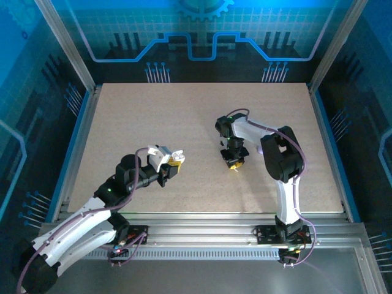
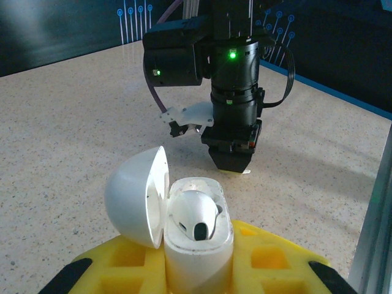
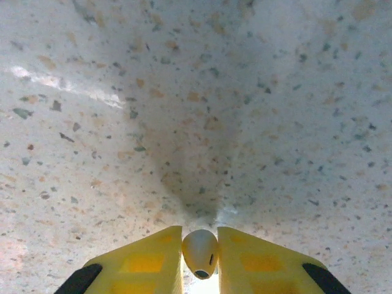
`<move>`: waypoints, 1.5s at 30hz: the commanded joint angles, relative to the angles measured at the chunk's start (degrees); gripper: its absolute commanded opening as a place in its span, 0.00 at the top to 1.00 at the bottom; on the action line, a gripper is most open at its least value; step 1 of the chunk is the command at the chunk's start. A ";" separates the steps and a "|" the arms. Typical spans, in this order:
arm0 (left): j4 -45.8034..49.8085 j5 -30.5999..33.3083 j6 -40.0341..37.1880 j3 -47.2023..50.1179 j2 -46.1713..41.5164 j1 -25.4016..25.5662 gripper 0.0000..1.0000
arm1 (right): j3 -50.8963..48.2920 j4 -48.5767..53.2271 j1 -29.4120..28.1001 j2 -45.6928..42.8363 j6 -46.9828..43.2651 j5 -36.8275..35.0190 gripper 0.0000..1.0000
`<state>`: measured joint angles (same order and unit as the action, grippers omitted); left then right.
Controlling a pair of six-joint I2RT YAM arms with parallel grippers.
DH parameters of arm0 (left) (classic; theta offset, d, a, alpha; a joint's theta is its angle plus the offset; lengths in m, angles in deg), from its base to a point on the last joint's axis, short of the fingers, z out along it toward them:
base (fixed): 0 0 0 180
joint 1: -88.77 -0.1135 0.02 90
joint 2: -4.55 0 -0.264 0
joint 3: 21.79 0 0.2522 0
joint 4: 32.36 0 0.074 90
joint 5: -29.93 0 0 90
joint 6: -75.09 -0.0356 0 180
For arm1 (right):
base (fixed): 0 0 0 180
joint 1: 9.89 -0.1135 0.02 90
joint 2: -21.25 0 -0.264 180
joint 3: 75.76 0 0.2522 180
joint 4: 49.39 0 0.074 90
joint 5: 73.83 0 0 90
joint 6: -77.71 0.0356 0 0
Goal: Insert wireless bluetooth earbuds into charging case
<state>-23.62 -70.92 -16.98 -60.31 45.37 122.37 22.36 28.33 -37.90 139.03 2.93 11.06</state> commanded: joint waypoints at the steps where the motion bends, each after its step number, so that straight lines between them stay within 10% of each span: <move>1: -2.44 -1.22 0.04 -1.12 0.81 0.53 0.83 | -0.84 0.30 -0.31 -4.28 2.03 0.56 0.81; 45: -37.86 -0.87 2.73 -3.71 34.30 9.07 0.83 | -13.18 -22.86 1.34 -41.44 25.07 19.05 0.81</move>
<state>-56.58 -70.46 -15.86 -62.06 78.79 130.75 10.64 9.84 -36.50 99.27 25.16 28.07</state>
